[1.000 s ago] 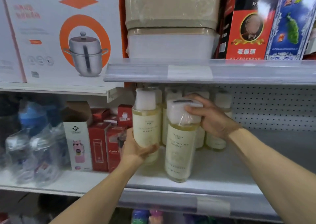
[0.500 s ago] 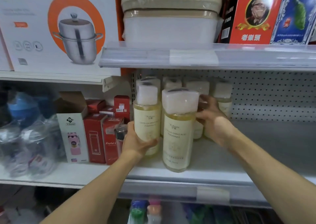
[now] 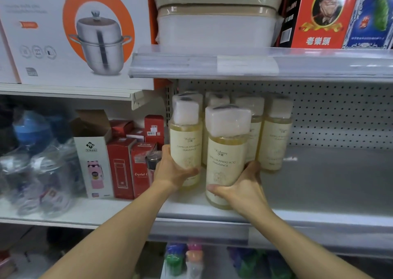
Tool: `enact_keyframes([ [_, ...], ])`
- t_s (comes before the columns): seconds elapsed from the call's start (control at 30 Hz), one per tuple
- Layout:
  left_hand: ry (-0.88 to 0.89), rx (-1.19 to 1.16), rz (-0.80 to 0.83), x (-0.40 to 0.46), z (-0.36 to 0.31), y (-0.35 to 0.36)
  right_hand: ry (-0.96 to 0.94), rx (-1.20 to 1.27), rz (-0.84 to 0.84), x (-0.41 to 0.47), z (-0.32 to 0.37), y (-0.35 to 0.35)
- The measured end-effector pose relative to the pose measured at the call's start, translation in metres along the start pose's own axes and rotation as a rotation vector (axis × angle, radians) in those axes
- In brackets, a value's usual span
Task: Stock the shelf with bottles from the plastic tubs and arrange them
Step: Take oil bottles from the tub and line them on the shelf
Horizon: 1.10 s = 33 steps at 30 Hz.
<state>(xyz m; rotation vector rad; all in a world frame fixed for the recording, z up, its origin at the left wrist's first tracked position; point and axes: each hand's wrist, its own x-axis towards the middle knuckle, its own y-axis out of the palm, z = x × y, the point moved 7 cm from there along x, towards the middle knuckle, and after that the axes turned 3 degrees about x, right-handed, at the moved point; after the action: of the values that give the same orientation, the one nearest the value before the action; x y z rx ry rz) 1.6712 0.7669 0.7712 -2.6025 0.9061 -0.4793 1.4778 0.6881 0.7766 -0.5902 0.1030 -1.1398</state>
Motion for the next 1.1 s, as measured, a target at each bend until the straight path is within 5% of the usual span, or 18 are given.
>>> enact_keyframes([
  [0.53,0.028,-0.046,0.041,0.012,0.002,0.001,0.012,0.134,0.235,0.035,0.003,0.01],
  [1.1,-0.03,0.039,-0.008,0.007,-0.002,-0.003,0.022,0.031,0.041,0.046,0.0,0.024],
])
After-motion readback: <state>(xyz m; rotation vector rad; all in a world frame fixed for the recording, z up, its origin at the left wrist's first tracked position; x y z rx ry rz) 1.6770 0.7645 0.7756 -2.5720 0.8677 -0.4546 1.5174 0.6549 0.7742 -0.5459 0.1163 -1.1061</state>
